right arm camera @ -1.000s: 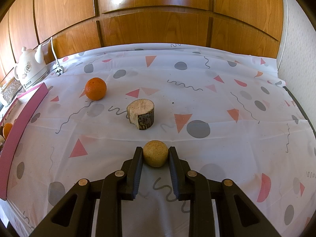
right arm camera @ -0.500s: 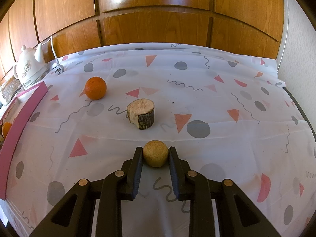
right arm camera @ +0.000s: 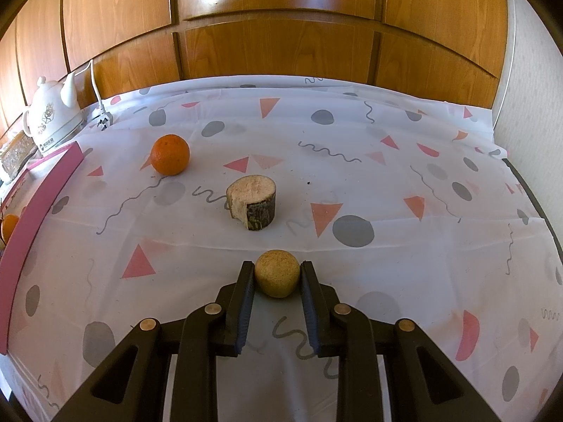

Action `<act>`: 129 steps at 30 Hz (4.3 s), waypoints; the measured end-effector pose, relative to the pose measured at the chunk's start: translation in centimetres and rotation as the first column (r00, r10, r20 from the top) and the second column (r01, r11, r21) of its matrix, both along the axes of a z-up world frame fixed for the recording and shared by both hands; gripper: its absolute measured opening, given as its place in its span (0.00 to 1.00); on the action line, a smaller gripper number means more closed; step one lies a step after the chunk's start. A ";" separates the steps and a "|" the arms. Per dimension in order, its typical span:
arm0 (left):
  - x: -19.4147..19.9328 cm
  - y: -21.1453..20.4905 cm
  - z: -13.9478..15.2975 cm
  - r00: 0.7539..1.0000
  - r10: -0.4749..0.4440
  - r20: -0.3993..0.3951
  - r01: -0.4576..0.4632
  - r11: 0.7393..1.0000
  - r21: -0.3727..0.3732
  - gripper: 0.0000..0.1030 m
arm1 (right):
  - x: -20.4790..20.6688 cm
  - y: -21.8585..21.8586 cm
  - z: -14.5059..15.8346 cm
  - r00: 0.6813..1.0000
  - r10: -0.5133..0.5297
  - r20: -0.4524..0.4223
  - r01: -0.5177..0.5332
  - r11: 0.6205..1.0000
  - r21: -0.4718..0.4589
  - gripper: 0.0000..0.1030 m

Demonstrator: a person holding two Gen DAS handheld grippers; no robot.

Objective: Organize fruits
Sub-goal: 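Carry the dark brown lump into the tray and open the left tool, then lower the yellow potato into the tray and open the right tool, then grasp the wooden log slice with the right tool while the left tool reaches for the orange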

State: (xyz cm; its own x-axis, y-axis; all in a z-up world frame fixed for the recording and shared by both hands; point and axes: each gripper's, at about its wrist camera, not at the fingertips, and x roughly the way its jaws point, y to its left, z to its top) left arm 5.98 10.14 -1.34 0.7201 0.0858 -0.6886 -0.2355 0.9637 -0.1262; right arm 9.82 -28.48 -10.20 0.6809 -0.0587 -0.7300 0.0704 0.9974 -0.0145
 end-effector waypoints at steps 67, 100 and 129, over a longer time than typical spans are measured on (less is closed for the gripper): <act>-3.1 2.2 -0.5 0.999 0.044 -0.007 -0.044 0.999 0.008 0.63 | -0.9 21.8 6.9 0.872 0.481 0.091 -0.488 0.841 0.234 0.41; -2.1 -5.1 -0.7 0.982 -0.190 -0.023 0.190 0.982 0.020 0.65 | 2.5 0.7 2.6 1.000 -0.023 0.004 0.023 0.990 0.139 0.51; 1.8 -13.3 -0.5 0.936 -0.349 -0.052 0.351 0.936 0.036 0.67 | 0.8 -1.1 1.0 1.000 -0.018 -0.012 0.019 0.997 0.073 0.33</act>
